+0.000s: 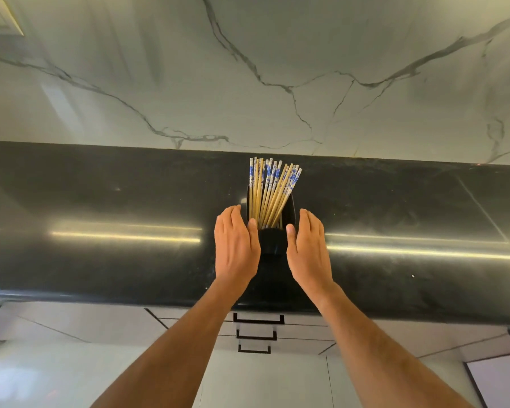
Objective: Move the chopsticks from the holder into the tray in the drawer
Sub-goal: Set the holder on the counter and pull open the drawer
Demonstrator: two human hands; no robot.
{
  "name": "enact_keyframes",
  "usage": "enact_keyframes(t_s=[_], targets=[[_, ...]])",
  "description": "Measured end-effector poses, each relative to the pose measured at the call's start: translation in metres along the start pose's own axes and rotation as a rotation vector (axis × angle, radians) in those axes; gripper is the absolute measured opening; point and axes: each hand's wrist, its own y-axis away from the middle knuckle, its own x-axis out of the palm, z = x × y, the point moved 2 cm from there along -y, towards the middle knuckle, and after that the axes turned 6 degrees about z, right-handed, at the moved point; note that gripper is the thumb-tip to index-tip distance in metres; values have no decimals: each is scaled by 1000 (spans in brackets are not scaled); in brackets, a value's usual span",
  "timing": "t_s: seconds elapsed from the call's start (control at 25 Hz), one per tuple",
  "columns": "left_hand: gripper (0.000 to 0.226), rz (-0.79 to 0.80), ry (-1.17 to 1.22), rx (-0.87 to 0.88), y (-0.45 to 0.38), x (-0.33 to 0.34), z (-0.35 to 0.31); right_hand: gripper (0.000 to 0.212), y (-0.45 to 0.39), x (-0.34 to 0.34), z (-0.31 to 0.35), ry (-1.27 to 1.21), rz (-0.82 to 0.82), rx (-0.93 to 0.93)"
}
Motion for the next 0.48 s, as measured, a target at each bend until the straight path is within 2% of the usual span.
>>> enact_keyframes(t_s=[0.2,0.36,0.48], targets=[[49,62,-256,143,69,-24,13,51,74,0,2,246,36,-97],[49,162,-328,219,140,-29,39,51,142,11,1,351,101,-170],[48,235,-366,245,181,-17,62,52,178,30,-13,366,188,-149]])
